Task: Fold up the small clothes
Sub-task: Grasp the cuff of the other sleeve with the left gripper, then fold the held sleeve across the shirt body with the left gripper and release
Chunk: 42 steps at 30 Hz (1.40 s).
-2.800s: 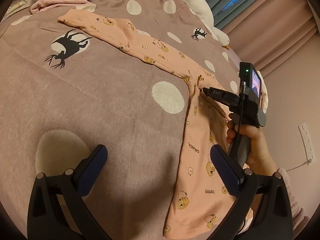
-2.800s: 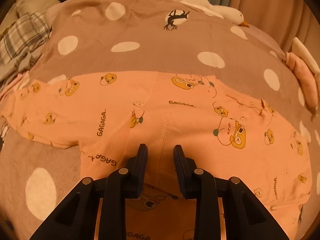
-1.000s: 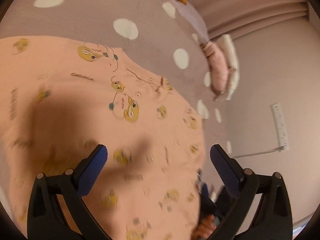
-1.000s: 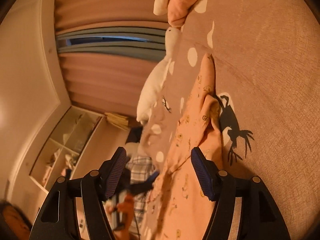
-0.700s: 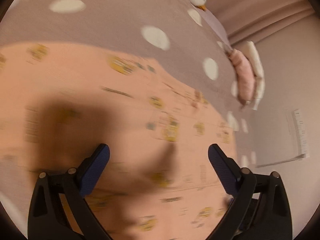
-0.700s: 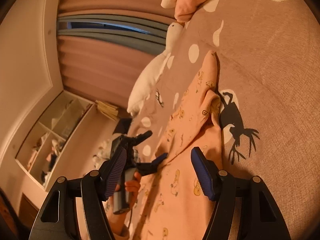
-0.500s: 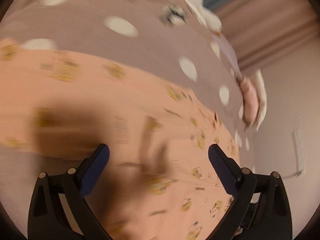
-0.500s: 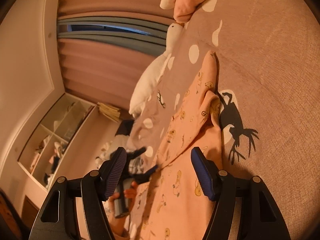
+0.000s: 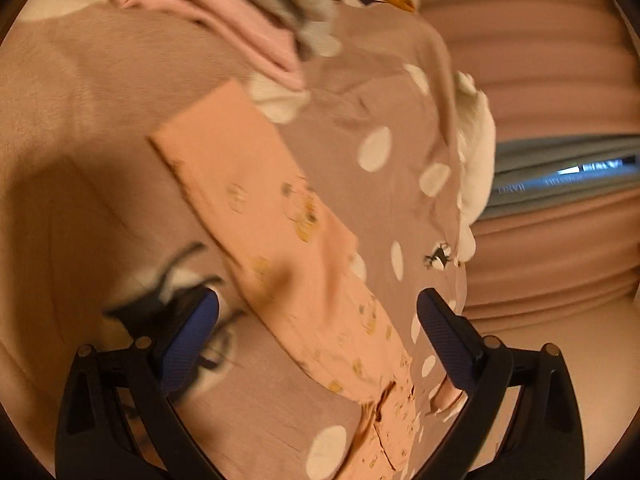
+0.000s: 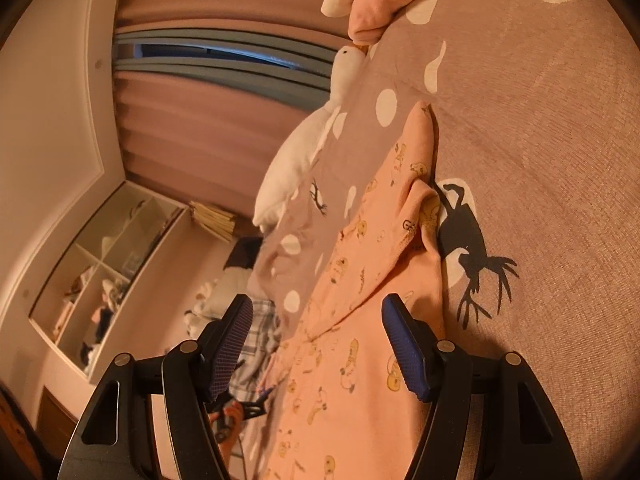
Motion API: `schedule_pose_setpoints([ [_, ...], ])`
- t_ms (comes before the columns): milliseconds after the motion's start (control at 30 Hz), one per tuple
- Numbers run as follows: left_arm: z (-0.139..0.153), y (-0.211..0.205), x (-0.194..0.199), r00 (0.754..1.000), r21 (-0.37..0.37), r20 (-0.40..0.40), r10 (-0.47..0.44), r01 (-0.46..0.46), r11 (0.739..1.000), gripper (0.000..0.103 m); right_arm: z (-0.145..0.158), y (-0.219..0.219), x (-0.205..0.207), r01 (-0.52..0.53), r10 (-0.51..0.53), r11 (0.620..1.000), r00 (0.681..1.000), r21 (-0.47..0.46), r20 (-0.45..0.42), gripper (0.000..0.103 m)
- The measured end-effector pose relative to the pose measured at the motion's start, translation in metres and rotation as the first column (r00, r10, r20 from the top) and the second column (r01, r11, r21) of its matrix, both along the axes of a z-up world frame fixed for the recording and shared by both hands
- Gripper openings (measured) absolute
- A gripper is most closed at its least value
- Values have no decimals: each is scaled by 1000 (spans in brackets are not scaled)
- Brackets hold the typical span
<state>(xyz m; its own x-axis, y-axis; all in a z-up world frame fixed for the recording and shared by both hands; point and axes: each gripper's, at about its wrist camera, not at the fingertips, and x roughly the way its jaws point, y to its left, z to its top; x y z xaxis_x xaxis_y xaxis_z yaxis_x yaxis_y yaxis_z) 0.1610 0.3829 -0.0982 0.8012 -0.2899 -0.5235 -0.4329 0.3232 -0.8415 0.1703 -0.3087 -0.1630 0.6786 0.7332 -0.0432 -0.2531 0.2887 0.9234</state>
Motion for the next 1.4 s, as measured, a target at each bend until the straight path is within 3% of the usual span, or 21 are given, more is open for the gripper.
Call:
schedule_pose_setpoints([
  [367,-3,18,28,1000,80,0,15,-15,997,100,2,2,-2,8,-8,999,1000,-32,-5,67],
  [633,2,21,50,996,159,-89,22,-7,987,98,3,4,-2,8,-8,999,1000,-49,-8,67],
  [667,3,20,50,994,171,-101,35,-17,985,92,3,5,-3,9,-9,999,1000,-50,-8,67],
  [700,6,16,50,990,213,-134,52,-23,977,86,3,5,-3,9,-9,999,1000,-53,-9,67],
  [767,9,10,54,981,281,-185,58,-3,960,42,3,5,-3,8,-9,998,1000,-54,-9,67],
  [800,9,6,58,976,303,-213,45,22,953,28,3,5,-3,8,-8,998,1000,-55,-9,67],
  [833,8,3,60,973,307,-230,34,40,951,7,4,6,-3,8,-9,998,1000,-56,-9,67],
  [967,18,-13,63,969,378,-243,32,65,924,5,4,6,-3,9,-10,998,1000,-57,-10,67],
  [1100,51,-51,68,977,481,-210,-26,127,867,5,4,6,-3,9,-10,998,1000,-57,-9,67],
  [1267,95,-121,75,975,547,-120,-185,221,808,5,4,6,-3,10,-11,998,1000,-56,-10,67],
  [1400,124,-192,82,942,594,-61,-329,300,747,5,4,7,-3,8,-9,998,1000,-55,-10,67],
])
